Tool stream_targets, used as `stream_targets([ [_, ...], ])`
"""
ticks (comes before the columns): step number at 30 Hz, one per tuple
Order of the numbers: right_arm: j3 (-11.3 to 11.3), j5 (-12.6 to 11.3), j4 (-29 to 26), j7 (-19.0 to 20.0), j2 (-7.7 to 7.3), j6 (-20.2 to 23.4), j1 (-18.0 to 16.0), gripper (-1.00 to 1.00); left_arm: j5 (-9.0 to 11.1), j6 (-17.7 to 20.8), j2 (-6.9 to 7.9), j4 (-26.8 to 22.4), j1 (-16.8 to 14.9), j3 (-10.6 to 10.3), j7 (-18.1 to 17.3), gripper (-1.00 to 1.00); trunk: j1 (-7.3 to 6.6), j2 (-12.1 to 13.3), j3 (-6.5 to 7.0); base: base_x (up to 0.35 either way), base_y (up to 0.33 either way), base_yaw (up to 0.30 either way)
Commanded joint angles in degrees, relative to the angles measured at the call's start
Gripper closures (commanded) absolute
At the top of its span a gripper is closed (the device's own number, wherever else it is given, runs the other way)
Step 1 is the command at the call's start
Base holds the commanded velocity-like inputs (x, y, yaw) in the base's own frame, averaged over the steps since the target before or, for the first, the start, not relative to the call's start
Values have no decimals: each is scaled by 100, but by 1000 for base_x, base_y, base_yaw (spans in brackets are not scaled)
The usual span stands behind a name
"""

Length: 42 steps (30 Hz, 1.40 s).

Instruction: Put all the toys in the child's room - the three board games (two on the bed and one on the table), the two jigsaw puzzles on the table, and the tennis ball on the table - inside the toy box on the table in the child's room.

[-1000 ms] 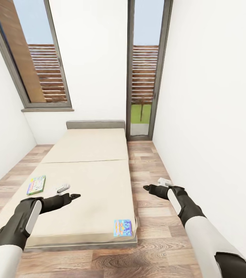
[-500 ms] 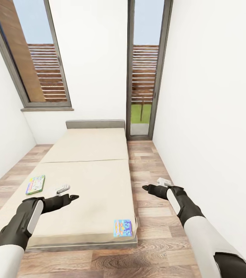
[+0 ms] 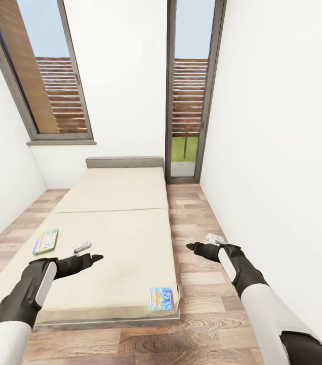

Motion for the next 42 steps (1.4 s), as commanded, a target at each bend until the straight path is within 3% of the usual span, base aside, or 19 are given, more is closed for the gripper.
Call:
stream_targets([
  [1,-38,0,-8,22,9,36,-4,-100,2,36,-1,-8,-5,11,-19,-100,23,-49,-27,-117,0,0],
  [42,-30,-8,-6,22,32,34,-4,-100,11,43,-45,-35,-5,6,-40,-100,923,-1693,-763,-102,0,0],
])
